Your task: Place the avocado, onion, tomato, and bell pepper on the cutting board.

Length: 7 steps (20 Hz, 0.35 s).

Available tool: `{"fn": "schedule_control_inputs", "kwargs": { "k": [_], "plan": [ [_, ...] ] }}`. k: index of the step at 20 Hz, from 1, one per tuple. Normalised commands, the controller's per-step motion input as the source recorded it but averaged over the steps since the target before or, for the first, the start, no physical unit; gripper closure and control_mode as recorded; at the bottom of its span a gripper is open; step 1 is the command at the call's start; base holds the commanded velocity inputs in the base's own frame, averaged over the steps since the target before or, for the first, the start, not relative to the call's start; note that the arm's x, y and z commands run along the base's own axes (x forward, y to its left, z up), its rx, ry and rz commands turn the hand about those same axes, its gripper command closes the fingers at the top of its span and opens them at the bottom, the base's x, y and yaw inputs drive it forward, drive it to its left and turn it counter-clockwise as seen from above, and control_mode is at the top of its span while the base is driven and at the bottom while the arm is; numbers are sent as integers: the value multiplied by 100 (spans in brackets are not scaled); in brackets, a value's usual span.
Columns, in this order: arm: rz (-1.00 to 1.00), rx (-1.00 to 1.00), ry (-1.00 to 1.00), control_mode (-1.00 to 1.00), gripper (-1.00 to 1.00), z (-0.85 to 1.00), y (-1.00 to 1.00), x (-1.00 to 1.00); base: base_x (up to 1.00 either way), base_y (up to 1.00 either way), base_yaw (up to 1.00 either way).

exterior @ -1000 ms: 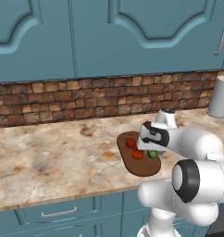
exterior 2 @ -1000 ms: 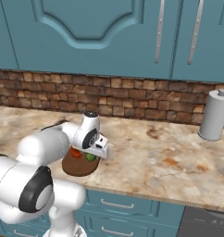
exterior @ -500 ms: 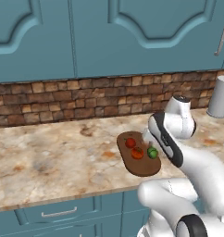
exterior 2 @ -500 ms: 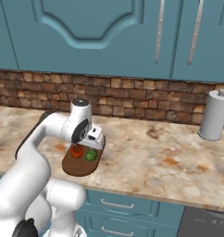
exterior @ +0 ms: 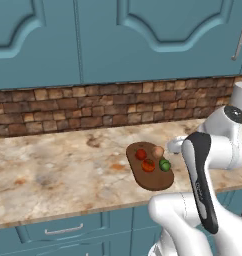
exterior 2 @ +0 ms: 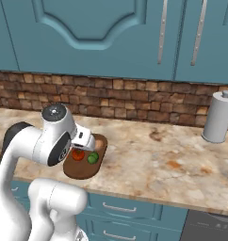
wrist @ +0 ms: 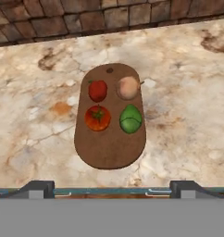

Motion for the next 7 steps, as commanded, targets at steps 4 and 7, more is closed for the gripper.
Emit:
{"fn": "schedule_control_inputs", "kwargs": {
  "k": [4, 7],
  "plan": [
    [1, -3, -10, -100, -100, 56, 0, -26, 0, 0, 0],
    [0, 0, 0, -100, -100, 0, 0, 0, 0, 0, 0]
  ]
}}
